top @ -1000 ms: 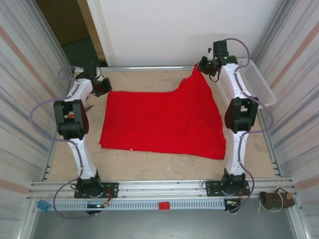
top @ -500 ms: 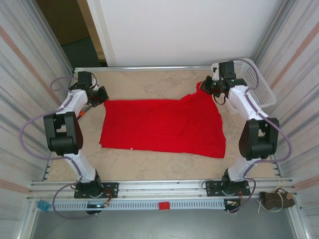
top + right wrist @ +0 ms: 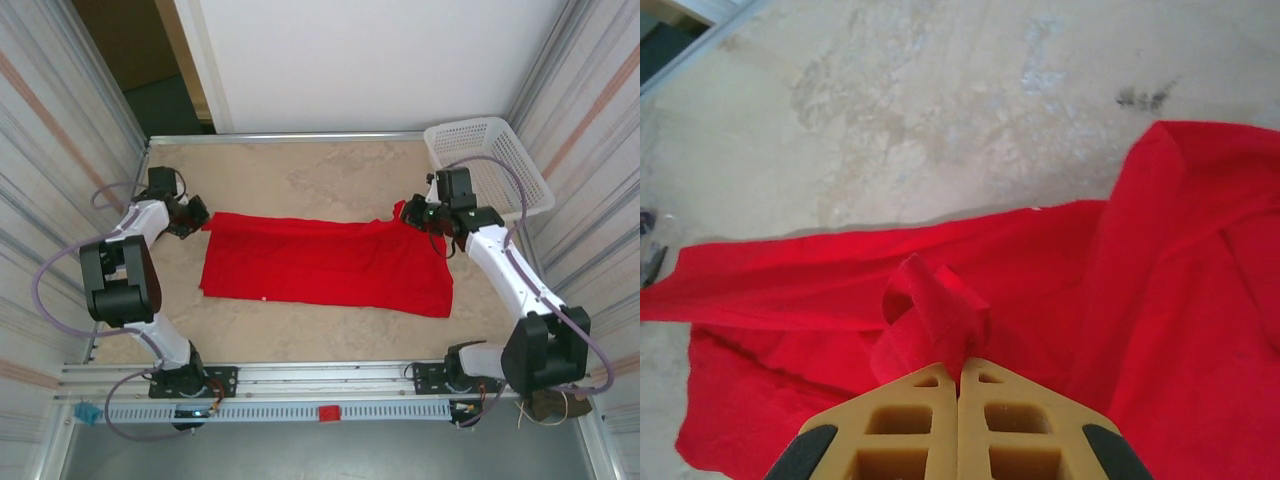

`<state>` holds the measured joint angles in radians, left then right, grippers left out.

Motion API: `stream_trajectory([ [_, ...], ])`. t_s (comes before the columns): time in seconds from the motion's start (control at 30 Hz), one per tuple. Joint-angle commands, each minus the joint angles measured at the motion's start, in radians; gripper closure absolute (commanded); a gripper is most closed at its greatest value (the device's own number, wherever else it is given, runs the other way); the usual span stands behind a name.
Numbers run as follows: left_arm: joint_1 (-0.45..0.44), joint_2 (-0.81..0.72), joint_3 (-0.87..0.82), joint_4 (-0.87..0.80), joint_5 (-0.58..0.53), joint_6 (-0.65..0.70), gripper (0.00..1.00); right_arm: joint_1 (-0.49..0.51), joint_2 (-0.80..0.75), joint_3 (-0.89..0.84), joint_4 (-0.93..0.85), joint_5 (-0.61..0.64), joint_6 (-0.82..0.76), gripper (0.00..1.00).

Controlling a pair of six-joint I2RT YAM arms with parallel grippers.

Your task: Fold the inside-out t-shirt

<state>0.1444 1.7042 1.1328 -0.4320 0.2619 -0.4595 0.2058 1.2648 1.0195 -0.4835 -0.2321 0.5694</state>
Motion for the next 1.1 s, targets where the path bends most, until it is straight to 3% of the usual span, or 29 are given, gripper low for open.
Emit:
stream_trajectory([
  [0.0,0.006,-0.061,-0.035,0.029,0.007,-0.024,1.00,0.019,-0.091,-0.039,-0.054,0.078,0.015,1.00],
  [0.43,0.006,-0.050,-0.110,0.071,0.037,-0.030,1.00,0.086,-0.312,-0.212,-0.152,0.172,0.069,1.00],
  [0.83,0.006,-0.007,-0.106,0.085,0.036,-0.020,1.00,0.194,-0.397,-0.341,-0.191,0.210,0.145,1.00],
  [0.87,0.006,-0.008,-0.109,0.085,0.036,-0.021,1.00,0.207,-0.405,-0.348,-0.204,0.220,0.156,0.93],
  [0.97,0.006,-0.013,-0.119,0.080,0.031,-0.023,1.00,0.218,-0.449,-0.345,-0.237,0.253,0.179,0.54],
  [1.0,0.006,-0.014,-0.121,0.077,0.027,-0.024,0.96,0.214,-0.466,-0.336,-0.245,0.280,0.181,0.48],
  [1.07,0.006,-0.023,-0.126,0.073,0.021,-0.033,0.76,0.190,-0.479,-0.306,-0.249,0.302,0.173,0.45],
])
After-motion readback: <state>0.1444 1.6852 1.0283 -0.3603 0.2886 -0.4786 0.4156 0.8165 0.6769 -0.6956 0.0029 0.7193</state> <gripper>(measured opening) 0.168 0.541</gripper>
